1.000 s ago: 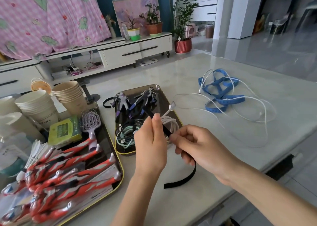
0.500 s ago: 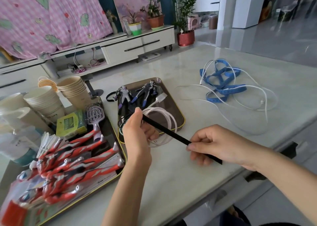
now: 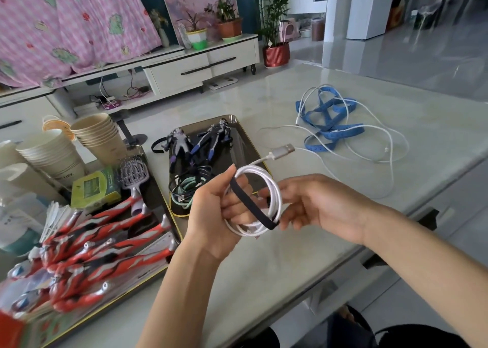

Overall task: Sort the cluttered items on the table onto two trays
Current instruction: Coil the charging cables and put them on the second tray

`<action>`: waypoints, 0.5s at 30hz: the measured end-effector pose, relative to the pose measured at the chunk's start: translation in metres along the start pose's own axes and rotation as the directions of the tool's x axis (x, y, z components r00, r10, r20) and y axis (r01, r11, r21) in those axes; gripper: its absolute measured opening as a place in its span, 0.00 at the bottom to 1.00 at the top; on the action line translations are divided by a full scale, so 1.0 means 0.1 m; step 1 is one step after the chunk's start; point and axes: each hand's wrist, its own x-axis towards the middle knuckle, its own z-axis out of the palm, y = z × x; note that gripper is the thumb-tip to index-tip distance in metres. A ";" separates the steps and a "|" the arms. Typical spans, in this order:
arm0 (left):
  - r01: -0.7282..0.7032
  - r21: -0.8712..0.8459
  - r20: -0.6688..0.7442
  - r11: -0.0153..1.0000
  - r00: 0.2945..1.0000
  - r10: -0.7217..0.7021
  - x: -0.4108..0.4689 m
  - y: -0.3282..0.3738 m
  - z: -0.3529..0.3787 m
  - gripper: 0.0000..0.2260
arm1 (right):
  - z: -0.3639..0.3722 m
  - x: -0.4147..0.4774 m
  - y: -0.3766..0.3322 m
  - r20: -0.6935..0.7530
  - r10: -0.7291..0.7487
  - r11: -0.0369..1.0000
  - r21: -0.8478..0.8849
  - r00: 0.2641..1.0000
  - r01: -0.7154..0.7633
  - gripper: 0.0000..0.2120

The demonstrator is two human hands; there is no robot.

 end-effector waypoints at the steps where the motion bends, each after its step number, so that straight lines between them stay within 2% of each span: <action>1: 0.013 0.037 0.000 0.999 1.000 -0.013 -0.01 -0.01 0.01 0.16 | -0.01 0.01 0.00 -0.012 0.006 0.997 0.073 1.000 -0.005 0.11; 4: 0.035 0.137 -0.002 0.990 0.999 -0.035 -0.04 -0.04 0.03 0.15 | 0.00 0.03 0.01 -0.035 0.025 0.985 0.170 0.999 -0.019 0.11; 7: 0.048 0.263 -0.020 0.964 0.999 -0.045 -0.04 -0.09 0.05 0.15 | -0.03 0.03 0.03 -0.026 0.026 0.994 0.110 0.999 -0.023 0.18; 11: 0.068 0.406 -0.046 0.911 0.998 -0.054 -0.06 -0.14 0.08 0.15 | -0.05 0.00 0.00 0.007 -0.005 0.994 0.109 1.000 0.004 0.08; 15: 0.081 0.486 -0.025 0.870 0.997 -0.079 -0.07 -0.15 0.11 0.13 | -0.08 -0.01 -0.03 -0.002 -0.009 0.987 0.161 1.000 0.009 0.03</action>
